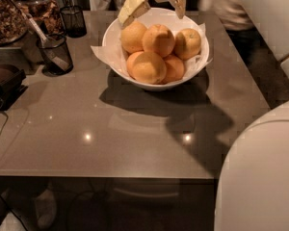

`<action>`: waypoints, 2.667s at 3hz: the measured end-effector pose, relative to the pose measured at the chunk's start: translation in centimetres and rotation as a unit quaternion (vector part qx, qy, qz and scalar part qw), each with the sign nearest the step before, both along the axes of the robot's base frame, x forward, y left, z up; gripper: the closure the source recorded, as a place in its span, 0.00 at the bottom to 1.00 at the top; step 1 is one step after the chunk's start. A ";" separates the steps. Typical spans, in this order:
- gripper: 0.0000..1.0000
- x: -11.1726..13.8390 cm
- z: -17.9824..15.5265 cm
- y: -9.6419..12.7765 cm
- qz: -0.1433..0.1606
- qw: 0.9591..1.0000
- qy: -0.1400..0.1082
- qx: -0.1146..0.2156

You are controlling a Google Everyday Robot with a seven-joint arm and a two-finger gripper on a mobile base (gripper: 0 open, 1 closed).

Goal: Pick orange from white bowl

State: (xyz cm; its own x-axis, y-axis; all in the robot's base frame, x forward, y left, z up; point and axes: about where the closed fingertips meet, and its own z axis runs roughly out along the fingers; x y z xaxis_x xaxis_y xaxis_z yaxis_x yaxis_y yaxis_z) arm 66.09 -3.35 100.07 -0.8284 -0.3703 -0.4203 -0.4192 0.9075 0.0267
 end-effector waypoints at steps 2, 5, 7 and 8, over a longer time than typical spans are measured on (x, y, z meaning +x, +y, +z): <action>0.15 0.8 -1.3 -1.3 -0.020 1.000 0.003 -0.017; 0.23 1.1 -2.6 -1.7 -0.024 0.999 0.008 -0.036; 0.23 1.6 -4.6 -2.4 -0.030 0.998 0.024 -0.051; 0.22 1.6 -4.3 -2.4 -0.030 0.998 0.025 -0.051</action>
Offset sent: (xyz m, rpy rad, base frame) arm 0.0046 -0.0246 -0.0184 -0.0640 0.0309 -0.0660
